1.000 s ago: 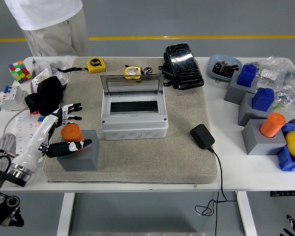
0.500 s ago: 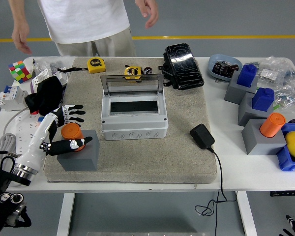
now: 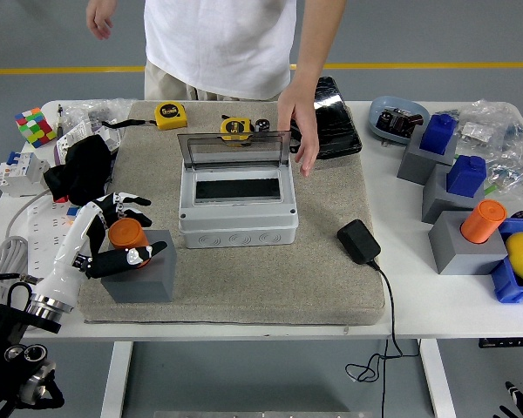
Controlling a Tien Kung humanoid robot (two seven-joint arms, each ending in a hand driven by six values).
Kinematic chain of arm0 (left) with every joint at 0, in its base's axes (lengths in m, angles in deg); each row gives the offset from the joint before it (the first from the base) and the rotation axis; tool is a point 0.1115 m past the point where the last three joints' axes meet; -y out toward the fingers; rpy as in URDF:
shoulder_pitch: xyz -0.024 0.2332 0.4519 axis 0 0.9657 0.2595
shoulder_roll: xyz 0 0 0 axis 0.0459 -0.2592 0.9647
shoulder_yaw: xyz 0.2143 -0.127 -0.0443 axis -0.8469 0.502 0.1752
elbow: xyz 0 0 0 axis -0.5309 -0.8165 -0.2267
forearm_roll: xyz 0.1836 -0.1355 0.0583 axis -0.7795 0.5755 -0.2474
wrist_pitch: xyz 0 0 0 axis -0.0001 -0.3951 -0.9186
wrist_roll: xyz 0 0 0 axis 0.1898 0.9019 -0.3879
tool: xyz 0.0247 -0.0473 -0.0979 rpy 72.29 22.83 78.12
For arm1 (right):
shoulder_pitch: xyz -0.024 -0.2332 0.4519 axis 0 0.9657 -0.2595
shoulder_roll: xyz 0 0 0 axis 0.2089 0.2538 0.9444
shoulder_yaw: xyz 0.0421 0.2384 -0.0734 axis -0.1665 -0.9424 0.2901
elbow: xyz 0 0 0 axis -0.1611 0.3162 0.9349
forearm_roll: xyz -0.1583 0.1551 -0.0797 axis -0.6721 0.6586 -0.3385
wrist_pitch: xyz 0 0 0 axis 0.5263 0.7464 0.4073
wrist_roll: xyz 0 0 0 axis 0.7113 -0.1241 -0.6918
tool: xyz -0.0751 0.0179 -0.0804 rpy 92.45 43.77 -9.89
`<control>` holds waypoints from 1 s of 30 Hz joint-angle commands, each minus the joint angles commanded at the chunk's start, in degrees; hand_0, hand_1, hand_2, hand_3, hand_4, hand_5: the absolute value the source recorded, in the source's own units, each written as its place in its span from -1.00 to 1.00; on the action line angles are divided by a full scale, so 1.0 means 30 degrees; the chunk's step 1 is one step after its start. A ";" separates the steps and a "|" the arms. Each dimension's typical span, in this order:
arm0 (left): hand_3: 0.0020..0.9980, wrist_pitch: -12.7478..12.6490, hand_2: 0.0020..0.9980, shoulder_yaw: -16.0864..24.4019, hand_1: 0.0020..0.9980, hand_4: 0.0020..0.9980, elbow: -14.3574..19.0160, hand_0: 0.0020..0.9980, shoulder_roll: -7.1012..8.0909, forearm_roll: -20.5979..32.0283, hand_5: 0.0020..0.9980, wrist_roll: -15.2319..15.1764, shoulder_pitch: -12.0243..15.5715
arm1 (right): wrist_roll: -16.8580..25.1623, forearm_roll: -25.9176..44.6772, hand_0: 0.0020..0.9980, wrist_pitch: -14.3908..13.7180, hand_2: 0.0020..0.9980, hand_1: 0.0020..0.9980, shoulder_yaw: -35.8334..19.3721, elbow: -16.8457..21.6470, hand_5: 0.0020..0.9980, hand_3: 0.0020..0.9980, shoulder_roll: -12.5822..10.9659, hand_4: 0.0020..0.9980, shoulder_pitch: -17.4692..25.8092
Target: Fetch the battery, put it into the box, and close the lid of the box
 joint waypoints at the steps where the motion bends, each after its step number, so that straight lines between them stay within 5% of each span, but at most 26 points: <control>1: 0.02 0.0011 -0.22 -0.0057 -0.20 1.00 -0.0044 -0.28 -0.0007 0.0157 -1.00 -0.0039 -0.0037 | -0.0001 0.0013 0.28 0.0004 0.29 0.30 0.0005 0.0000 0.11 0.14 0.0002 0.95 -0.0004; 17: -0.02 -0.0310 -0.23 -0.0809 -0.38 1.00 -0.0579 -0.50 -0.0147 0.0759 -1.00 -0.0485 -0.0574 | -0.0010 0.0212 0.28 0.0111 0.29 0.29 0.0295 0.0000 0.10 0.14 0.0027 0.95 -0.0011; 18: -0.03 -0.0345 -0.25 -0.0892 -0.56 1.00 -0.0630 -0.70 -0.0156 0.0780 -1.00 -0.0560 -0.0648 | -0.0008 0.0259 0.28 0.0117 0.29 0.29 0.0349 0.0000 0.10 0.14 0.0024 0.95 -0.0019; 30: -0.21 -0.0851 -0.37 -0.1518 -0.74 1.00 -0.1164 -0.76 -0.0187 0.1015 -1.00 -0.1195 -0.0918 | 0.0023 0.0354 0.28 -0.0012 0.29 0.29 0.0411 0.0000 0.09 0.14 0.0086 0.95 0.0035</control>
